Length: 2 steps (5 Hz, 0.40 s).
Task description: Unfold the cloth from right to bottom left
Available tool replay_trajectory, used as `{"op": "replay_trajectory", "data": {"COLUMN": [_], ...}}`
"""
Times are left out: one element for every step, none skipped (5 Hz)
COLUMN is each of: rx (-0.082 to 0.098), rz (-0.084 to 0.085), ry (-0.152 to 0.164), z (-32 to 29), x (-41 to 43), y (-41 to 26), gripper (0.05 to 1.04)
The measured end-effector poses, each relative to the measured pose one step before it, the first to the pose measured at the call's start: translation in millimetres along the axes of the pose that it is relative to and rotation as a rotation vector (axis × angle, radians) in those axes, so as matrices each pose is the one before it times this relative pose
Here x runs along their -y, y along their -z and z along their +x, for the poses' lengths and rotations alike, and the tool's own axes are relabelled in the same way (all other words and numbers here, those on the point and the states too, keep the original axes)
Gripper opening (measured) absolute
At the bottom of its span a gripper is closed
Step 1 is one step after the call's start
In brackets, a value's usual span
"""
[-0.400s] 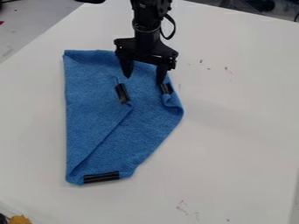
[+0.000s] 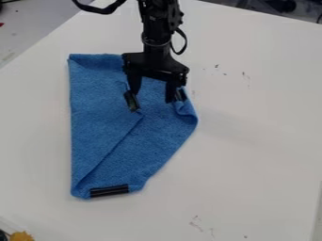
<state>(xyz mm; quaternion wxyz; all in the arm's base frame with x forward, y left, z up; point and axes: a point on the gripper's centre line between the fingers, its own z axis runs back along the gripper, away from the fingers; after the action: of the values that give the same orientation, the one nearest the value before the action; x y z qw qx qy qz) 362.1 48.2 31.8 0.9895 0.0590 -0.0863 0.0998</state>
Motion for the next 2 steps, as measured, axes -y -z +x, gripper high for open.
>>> {"op": "replay_trajectory", "data": {"rx": [-0.0085,-0.0056], "rz": [0.0033,-0.0061], "ry": [-0.0166,-0.0026], "z": [-2.74,-1.1], "x": [-11.7,-6.14], "y": [3.77,1.64], "gripper": [1.001,1.001]}}
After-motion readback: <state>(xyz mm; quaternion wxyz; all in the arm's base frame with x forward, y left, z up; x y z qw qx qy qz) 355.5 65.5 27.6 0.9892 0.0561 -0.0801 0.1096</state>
